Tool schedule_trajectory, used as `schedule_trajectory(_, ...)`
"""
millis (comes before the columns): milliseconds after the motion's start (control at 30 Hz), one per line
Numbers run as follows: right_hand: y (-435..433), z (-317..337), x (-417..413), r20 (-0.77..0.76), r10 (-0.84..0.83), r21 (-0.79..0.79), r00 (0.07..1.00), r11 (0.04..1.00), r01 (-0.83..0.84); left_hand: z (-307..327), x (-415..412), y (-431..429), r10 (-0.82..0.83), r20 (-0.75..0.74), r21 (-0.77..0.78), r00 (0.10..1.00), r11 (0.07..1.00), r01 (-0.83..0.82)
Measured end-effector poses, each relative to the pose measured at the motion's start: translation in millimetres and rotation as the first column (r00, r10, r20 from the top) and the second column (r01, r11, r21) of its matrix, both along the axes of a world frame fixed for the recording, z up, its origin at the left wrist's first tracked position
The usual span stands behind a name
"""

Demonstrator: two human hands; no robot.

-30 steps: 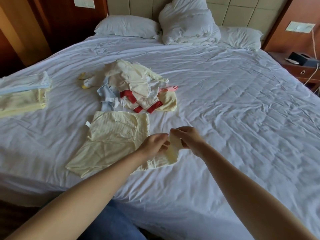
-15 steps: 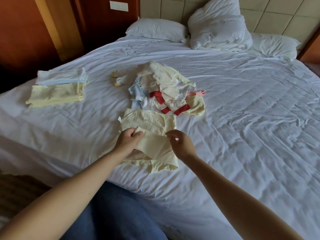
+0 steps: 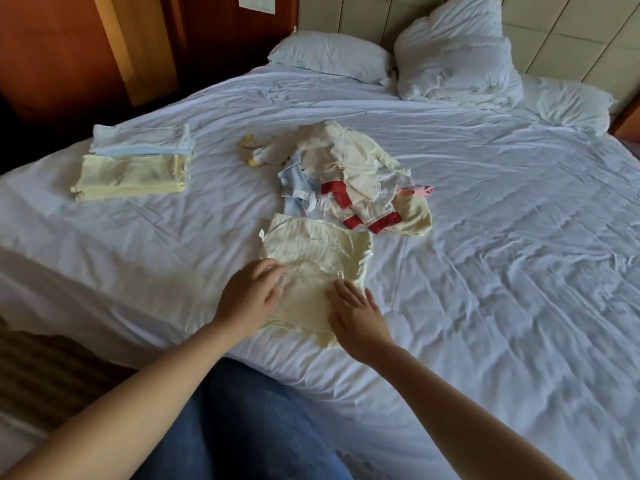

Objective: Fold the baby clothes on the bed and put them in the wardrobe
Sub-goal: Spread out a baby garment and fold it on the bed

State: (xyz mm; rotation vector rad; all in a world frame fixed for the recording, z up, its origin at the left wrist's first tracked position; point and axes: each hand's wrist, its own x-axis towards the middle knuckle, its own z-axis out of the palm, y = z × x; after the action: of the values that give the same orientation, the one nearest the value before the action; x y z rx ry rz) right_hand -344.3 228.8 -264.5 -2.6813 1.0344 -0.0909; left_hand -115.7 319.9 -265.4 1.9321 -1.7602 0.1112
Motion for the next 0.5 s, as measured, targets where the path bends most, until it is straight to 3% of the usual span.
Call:
schedule_trajectory(67, 0.4, -6.8, -6.5, -0.052, 0.024, 0.023, 0.998, 0.999, -0.023, -12.8, 1.5, 2.9, -0.149, 0.072, 0.175, 0.986, 0.975, 0.135)
schedule_trajectory(133, 0.6, -13.5, -12.8, -0.088, 0.049, 0.005, 0.995, 0.999, -0.048, -27.0, 6.0, 7.3, -0.169, 0.102, 0.315, 0.980, 0.940, 0.130)
schedule_trajectory(300, -0.9, -18.1, -13.6, -0.082, 0.052, -0.018, 0.995, 0.998, -0.053, -32.6, 9.6, 8.2, -0.119, 0.079, 0.426, 0.990, 0.901, 0.074)
schedule_trajectory(500, 1.5, -18.8, -32.1, 0.063, 0.131, 0.009, 0.989, 0.991, -0.131, -17.3, 25.3, 24.6, -0.205, 0.000, 0.509, 0.979, 0.843, 0.176)
